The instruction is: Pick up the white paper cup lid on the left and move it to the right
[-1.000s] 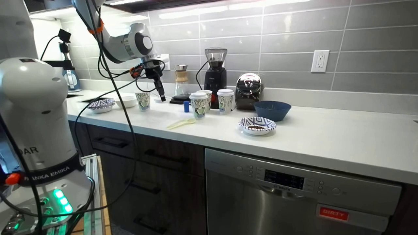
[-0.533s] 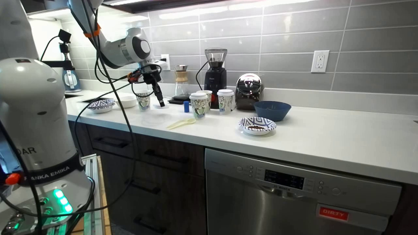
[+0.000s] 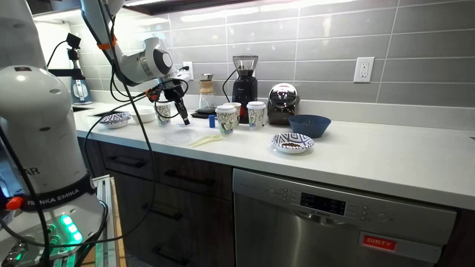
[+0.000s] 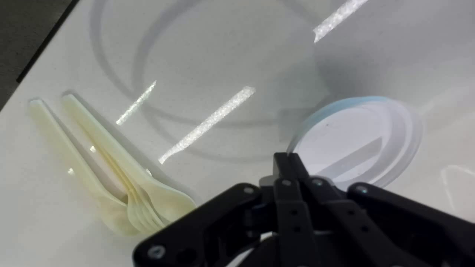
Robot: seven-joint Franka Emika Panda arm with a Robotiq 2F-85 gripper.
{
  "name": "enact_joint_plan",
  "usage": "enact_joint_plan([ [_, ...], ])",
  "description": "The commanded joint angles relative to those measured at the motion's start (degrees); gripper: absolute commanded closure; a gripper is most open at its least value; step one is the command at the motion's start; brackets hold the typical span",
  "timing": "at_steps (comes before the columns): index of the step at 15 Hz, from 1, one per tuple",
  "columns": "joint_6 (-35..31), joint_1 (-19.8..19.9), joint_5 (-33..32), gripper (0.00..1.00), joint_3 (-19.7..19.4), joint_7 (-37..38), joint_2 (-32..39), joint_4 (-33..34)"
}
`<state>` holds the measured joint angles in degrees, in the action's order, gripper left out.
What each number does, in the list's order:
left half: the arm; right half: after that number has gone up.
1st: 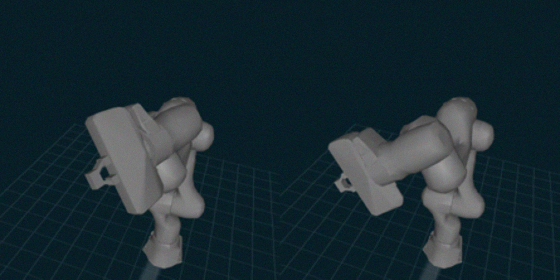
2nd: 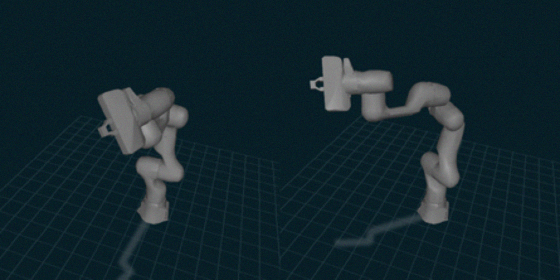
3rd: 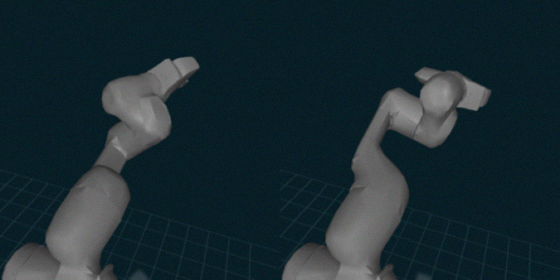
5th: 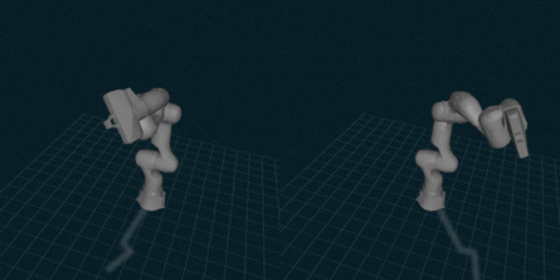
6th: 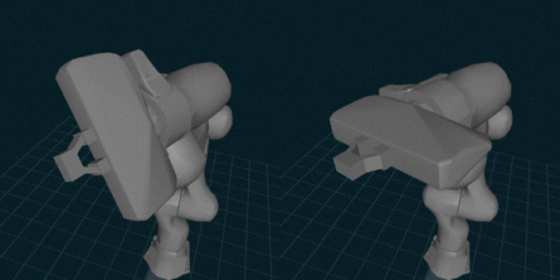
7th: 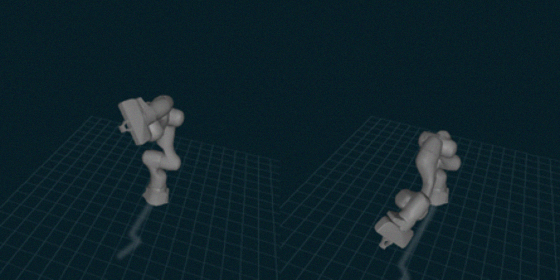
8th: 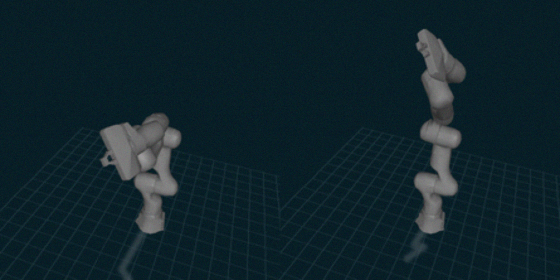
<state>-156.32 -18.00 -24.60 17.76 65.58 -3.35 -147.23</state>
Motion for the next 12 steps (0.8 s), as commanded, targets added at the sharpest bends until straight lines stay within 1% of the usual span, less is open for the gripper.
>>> enact_joint_plan([
  [1, -2.9, 0.5, -3.5, 0.67, -0.1, 0.8, 1.4, -0.2],
  [3, -2.3, 0.1, -3.0, 0.53, 0.0, -0.9, 0.5, -0.4],
  [6, -0.3, -1.2, -0.1, 0.32, 0.6, -6.3, -1.8, 0.0],
  [7, 0.5, -2.2, 3.7, 0.26, 0.8, -10.3, -1.6, 0.7],
  [8, 1.5, -2.0, 6.7, 0.18, 2.0, -13.1, -1.8, 1.4],
  [10, 6.1, -3.1, 11.6, 0.05, 3.2, -17.3, -2.2, 3.6],
  [11, 9.3, -3.6, 14.4, 0.01, 3.8, -19.2, -2.3, 5.2],
  [12, 12.5, -4.0, 17.0, 0.00, 4.1, -21.4, -2.7, 6.4],
])
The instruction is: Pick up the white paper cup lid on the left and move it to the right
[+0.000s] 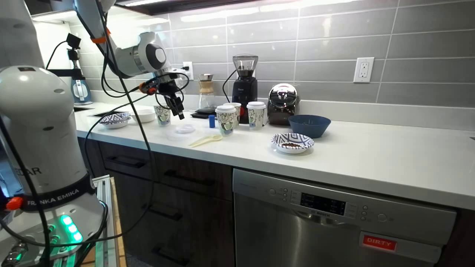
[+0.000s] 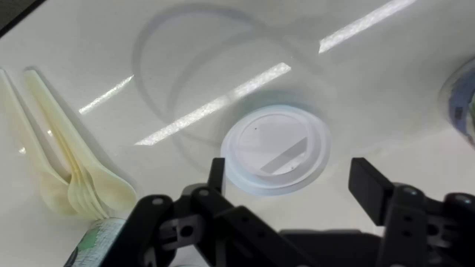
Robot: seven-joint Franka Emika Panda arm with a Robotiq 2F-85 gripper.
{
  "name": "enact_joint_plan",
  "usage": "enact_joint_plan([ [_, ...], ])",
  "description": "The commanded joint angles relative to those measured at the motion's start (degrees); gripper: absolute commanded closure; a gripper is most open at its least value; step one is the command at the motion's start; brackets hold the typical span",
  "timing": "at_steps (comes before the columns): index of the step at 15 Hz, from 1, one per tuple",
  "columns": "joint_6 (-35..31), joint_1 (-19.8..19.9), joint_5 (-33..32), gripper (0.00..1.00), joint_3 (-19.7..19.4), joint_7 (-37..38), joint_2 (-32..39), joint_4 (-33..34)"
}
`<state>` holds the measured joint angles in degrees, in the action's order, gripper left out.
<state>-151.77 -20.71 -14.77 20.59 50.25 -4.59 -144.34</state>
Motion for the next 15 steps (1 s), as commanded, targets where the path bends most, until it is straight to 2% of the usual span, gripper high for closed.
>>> enact_joint_plan([
  [1, 11.2, -1.3, 8.6, 0.00, 1.5, -7.8, -2.1, 4.7],
  [3, 17.6, -1.2, 10.3, 0.00, 1.5, -12.1, -3.6, 7.0],
  [5, 22.7, -0.8, 9.6, 0.00, 1.0, -20.3, -4.5, 9.3],
  [8, 26.3, -0.1, 8.9, 0.00, 0.2, -31.6, -5.6, 11.5],
  [9, 25.7, 0.0, 9.0, 0.00, 0.0, -34.0, -6.3, 11.5],
  [12, 25.4, 0.1, 10.4, 0.00, -0.5, -38.3, -7.9, 12.3],
  [15, 25.6, 0.2, 12.3, 0.00, -0.5, -36.5, -9.9, 12.6],
])
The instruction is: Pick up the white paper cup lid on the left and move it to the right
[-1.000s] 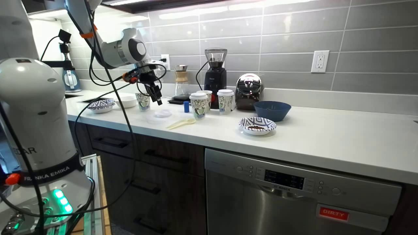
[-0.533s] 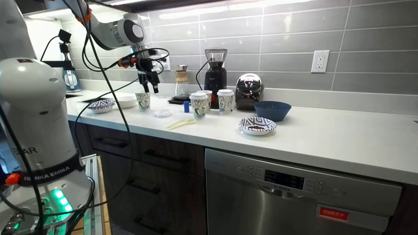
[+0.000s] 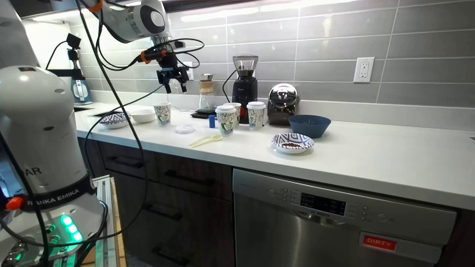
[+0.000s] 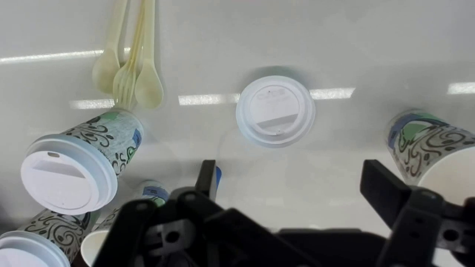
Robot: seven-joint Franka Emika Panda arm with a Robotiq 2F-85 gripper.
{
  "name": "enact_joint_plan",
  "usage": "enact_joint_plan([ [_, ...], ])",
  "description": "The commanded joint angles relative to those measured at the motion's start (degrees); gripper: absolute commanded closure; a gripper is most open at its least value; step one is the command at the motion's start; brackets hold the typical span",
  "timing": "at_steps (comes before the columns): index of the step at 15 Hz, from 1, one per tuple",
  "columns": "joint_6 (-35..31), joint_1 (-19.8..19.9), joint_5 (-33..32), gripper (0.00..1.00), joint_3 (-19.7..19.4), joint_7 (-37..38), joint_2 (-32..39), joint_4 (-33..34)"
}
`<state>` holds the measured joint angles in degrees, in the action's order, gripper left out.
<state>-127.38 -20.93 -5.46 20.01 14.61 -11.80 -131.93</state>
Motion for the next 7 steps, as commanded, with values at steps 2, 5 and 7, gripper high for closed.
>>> enact_joint_plan([
  [2, 0.1, 0.9, 1.2, 0.00, 0.8, -0.2, -1.2, 0.3],
  [5, 0.2, 0.9, 1.5, 0.00, 0.8, -0.2, -2.0, 0.3],
  [7, 0.2, 0.9, 1.5, 0.00, 0.8, -0.2, -2.0, 0.3],
])
